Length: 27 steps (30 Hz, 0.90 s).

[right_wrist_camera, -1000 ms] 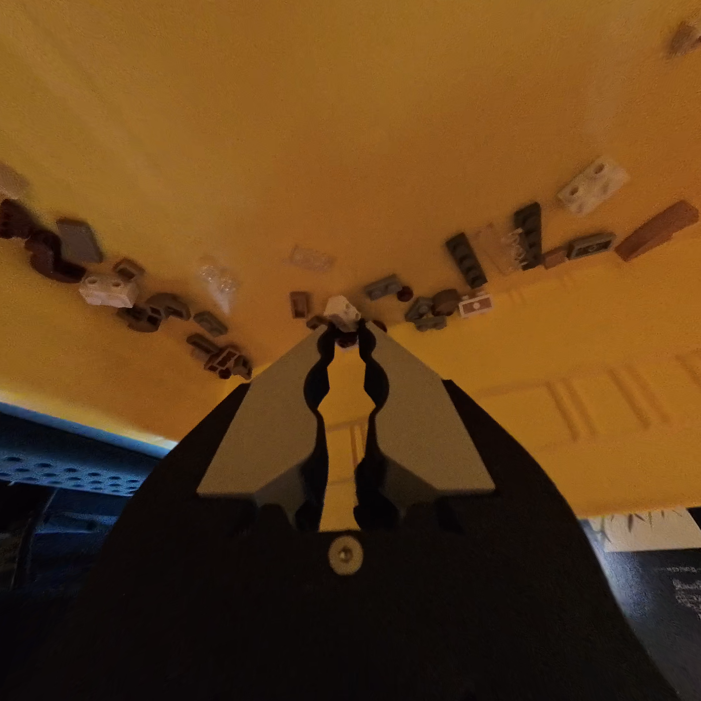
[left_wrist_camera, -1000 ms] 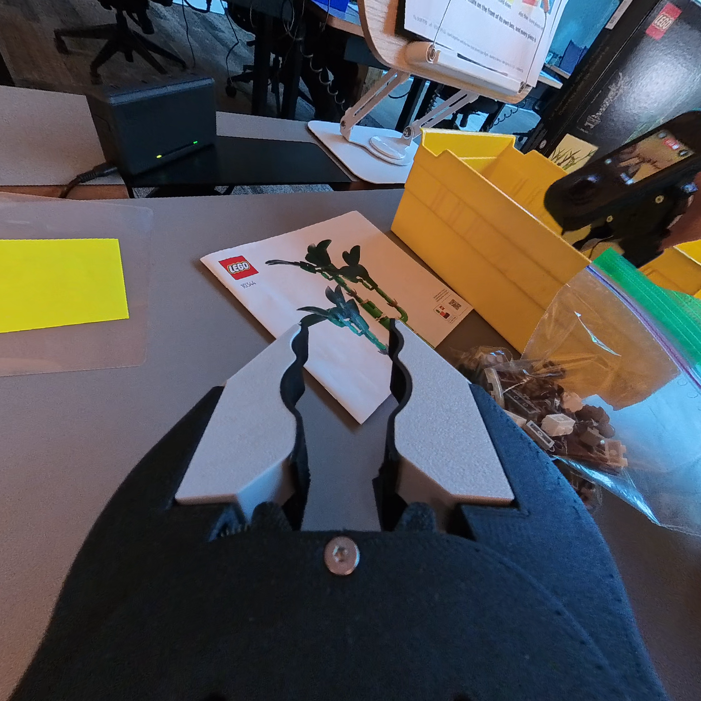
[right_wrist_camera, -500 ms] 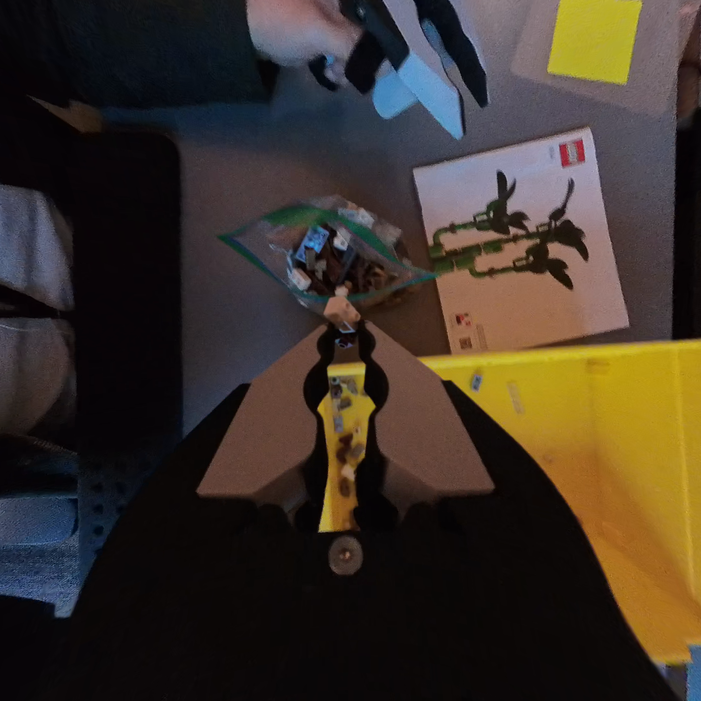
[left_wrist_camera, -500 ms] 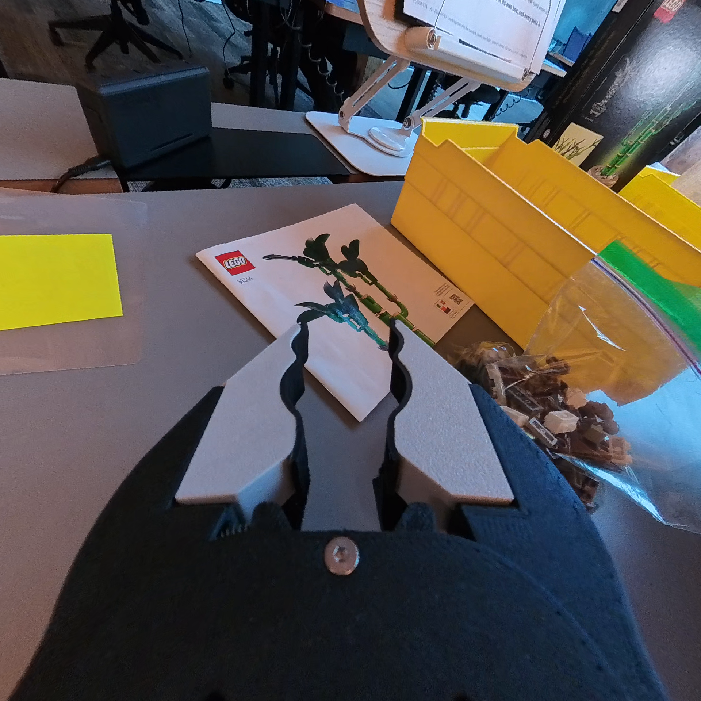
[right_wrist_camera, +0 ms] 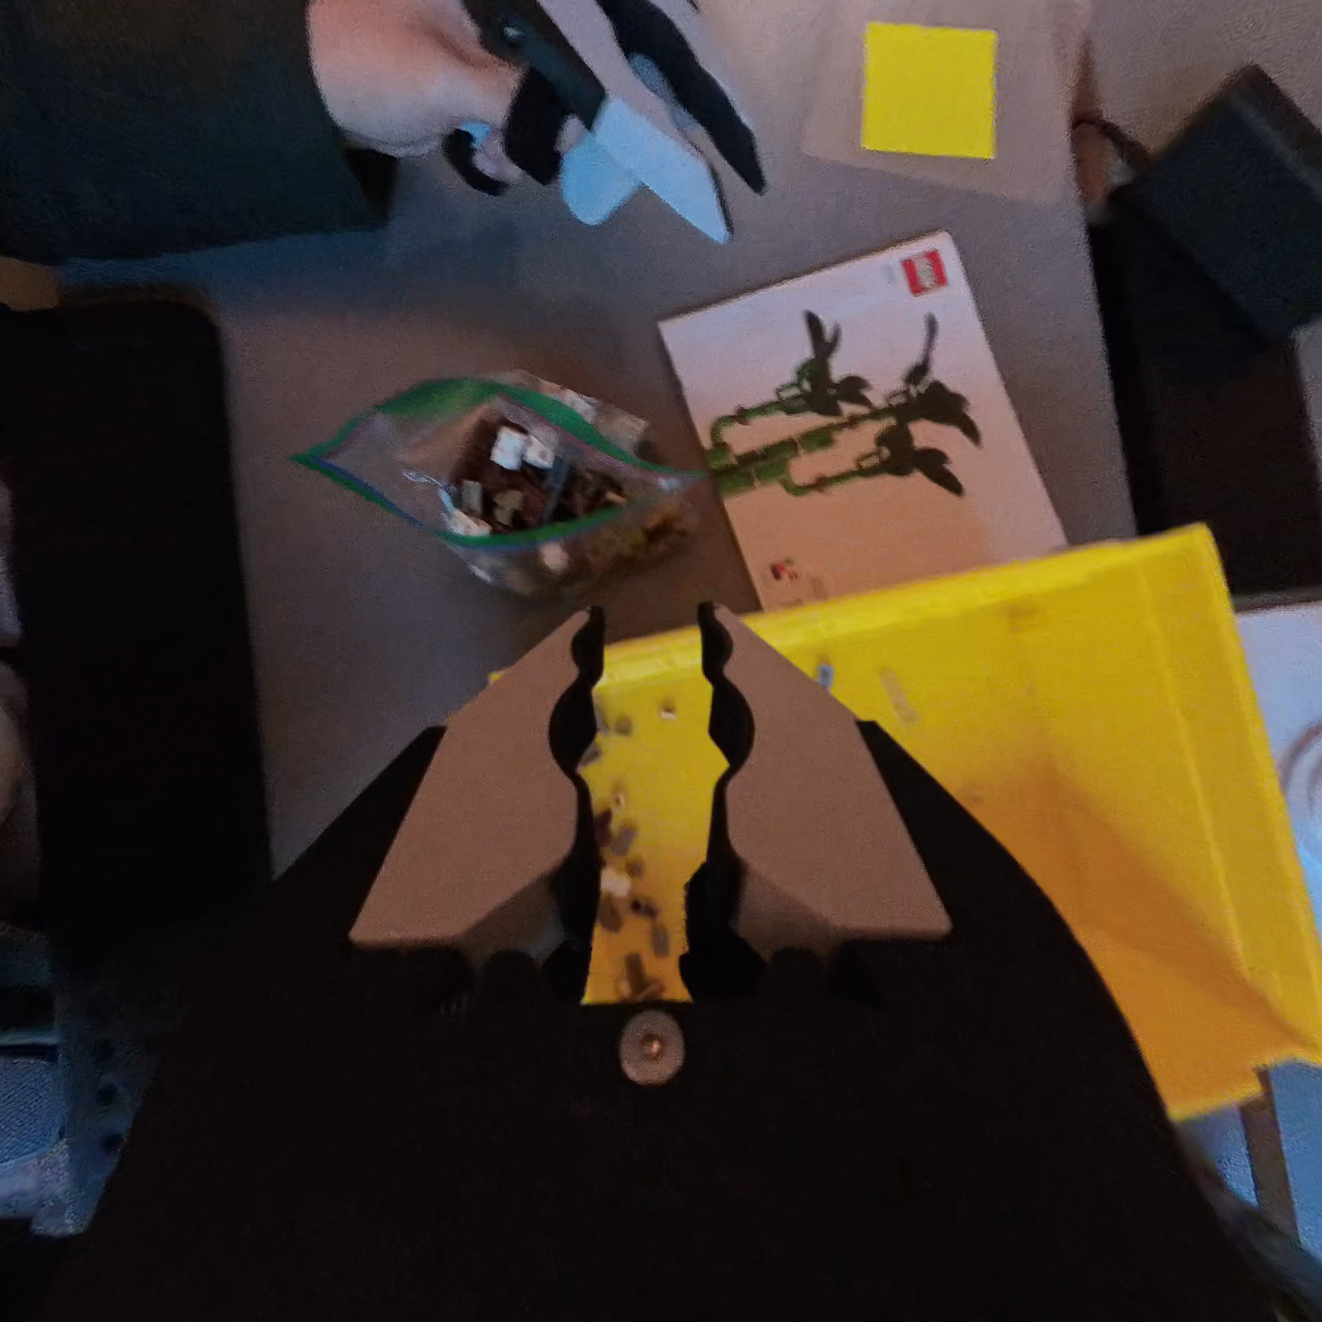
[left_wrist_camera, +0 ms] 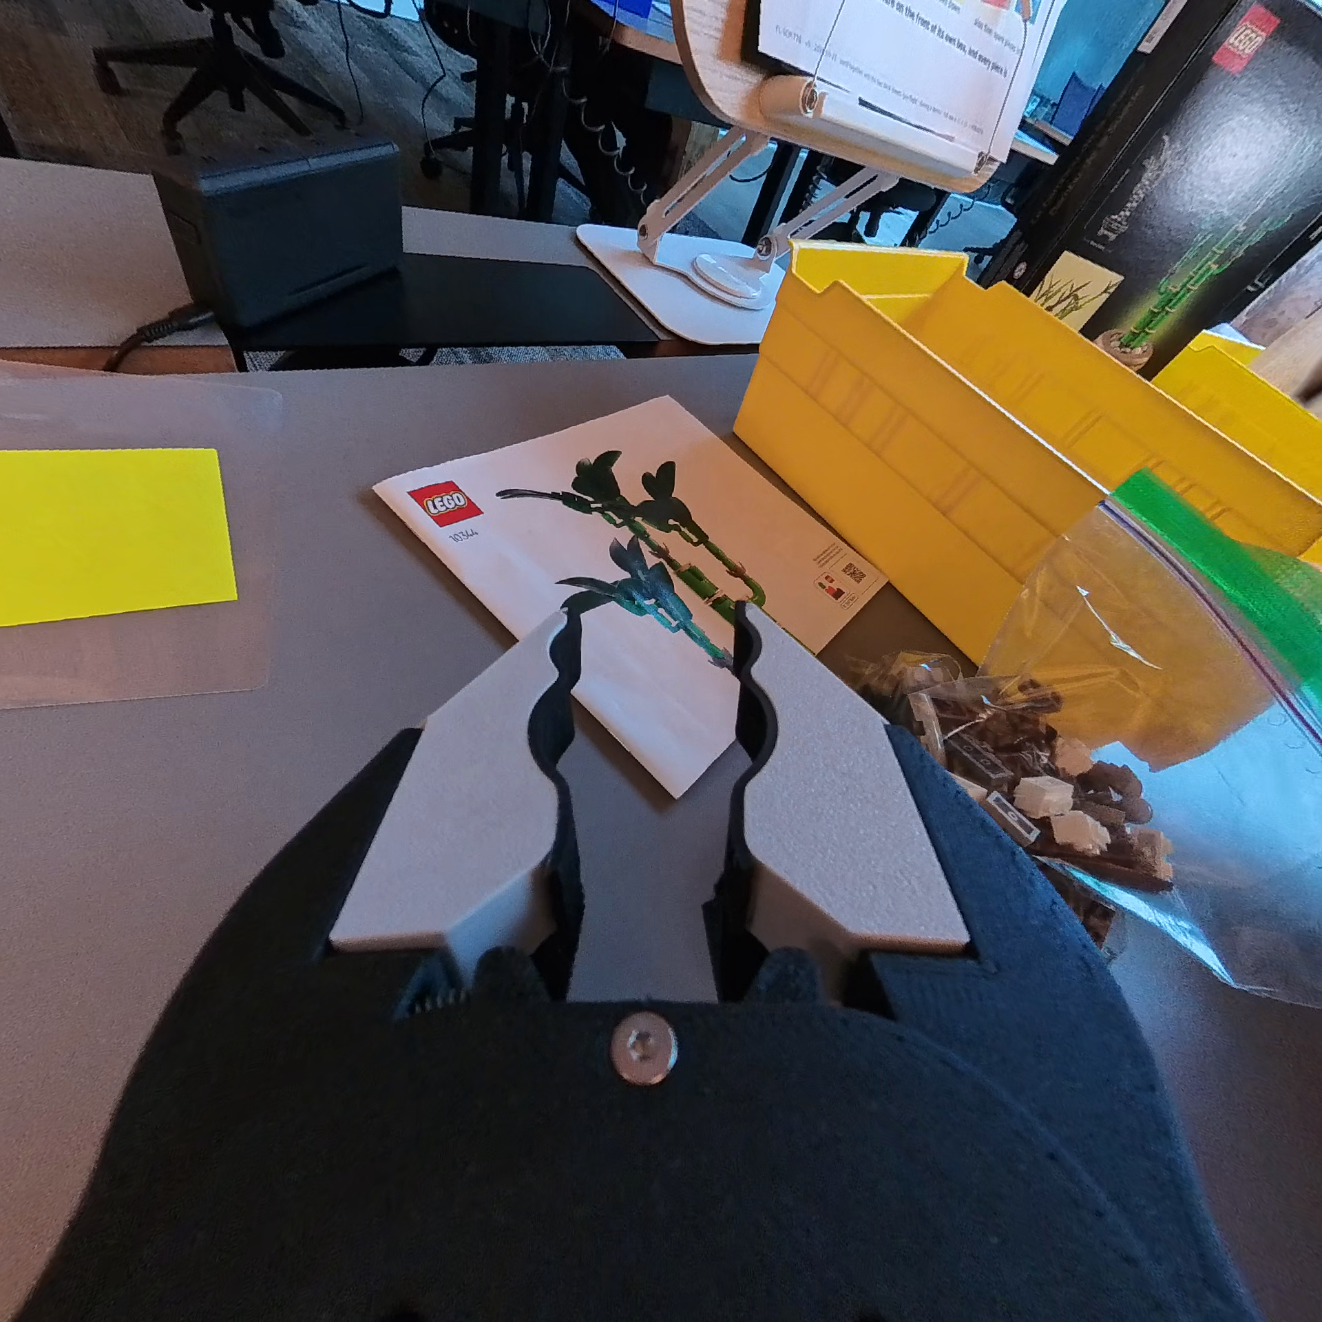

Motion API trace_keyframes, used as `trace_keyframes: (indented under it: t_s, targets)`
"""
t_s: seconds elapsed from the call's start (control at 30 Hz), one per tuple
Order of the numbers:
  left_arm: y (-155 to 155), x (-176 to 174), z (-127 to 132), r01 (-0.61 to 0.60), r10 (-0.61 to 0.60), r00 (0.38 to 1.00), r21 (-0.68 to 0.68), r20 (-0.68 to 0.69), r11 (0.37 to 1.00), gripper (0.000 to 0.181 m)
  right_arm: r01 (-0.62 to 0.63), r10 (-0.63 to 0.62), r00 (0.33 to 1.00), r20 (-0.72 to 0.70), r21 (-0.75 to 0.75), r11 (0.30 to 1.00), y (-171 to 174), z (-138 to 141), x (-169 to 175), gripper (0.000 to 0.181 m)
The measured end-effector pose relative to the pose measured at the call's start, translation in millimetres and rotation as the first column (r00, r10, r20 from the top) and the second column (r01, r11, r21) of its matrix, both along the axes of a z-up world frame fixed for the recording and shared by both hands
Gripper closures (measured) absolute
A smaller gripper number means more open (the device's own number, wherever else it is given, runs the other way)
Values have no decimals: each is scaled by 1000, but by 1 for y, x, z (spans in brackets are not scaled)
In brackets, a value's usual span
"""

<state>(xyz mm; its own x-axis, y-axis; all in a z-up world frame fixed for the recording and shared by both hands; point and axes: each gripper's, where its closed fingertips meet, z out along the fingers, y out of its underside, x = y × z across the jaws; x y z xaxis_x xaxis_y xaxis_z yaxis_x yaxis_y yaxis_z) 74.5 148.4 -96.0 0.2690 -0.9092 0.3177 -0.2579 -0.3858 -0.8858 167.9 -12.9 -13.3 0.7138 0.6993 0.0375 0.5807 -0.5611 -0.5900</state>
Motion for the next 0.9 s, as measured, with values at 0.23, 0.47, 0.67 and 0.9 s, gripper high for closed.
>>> trace_keyframes:
  t_s: [0.23,0.47,0.67,0.9]
  targets:
    - [-3,2,-3,9,-9,1000,0,-11,1000,140,213,-125,968,215,-457,863,-75,-98,84,148]
    - [-3,3,-9,11,-12,1000,-4,-26,1000,140,92,147,908,393,-529,844,-101,-145,98,158]
    - [-4,5,-13,17,-17,999,-8,-38,1000,140,65,154,916,371,-515,855,-101,-150,96,172]
    - [-2,3,-13,10,-10,999,-11,-37,1000,140,59,23,956,291,-268,962,-60,-97,67,172]
